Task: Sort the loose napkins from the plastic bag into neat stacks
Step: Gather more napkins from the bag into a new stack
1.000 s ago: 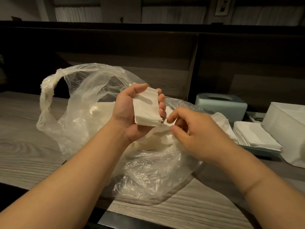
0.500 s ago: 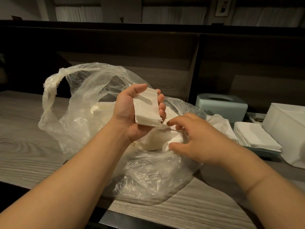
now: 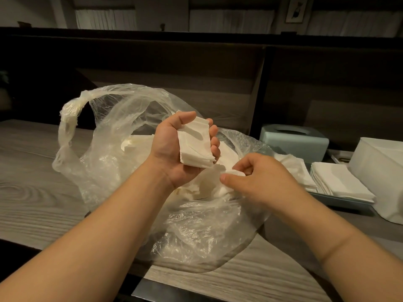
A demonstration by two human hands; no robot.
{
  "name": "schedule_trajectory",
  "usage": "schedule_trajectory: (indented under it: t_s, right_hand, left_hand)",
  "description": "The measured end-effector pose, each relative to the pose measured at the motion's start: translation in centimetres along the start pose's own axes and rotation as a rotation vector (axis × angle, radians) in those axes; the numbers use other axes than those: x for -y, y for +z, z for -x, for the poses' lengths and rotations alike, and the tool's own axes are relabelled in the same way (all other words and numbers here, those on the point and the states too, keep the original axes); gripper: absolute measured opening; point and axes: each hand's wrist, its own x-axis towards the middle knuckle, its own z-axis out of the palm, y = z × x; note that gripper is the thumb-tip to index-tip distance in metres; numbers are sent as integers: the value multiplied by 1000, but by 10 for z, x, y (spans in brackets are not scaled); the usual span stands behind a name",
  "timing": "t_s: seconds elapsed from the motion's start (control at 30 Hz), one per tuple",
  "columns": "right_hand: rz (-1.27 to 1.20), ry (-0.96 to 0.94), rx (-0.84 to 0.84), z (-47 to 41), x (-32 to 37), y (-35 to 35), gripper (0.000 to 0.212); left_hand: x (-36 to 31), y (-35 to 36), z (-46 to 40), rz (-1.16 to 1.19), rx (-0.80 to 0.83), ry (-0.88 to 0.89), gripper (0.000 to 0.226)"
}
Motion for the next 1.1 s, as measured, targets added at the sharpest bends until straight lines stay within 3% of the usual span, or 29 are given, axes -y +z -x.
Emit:
schedule_trajectory:
  t_s: [0.17,0.37,0.43,0.63,0.73,0.93,1.1]
  right_hand:
    - [195,31,3,4,4,-1,67]
    - [313,33,24,8,9,-4,71]
    - [240,13,19,7,8,-3,67]
    - [-388,25,-88,3,7,-4,21]
    - [-512,69,-96,2,6,-12,7]
    - [-624,126,54,0,6,-17,11]
    - [-722,118,-105,0,7,-23,17]
  left_hand:
    - [1,1,0,0,-3,-2,49]
    - [2,1,0,-17,-1,1,48]
    - [2,1,0,-22,-13,4,50]
    - [2,2,1,-8,-5,9,48]
    - [2,2,0,-8,-15,6,49]
    - [3,2,0,-11,-26,-9,48]
    - [4,2,1,-24,-60,4,49]
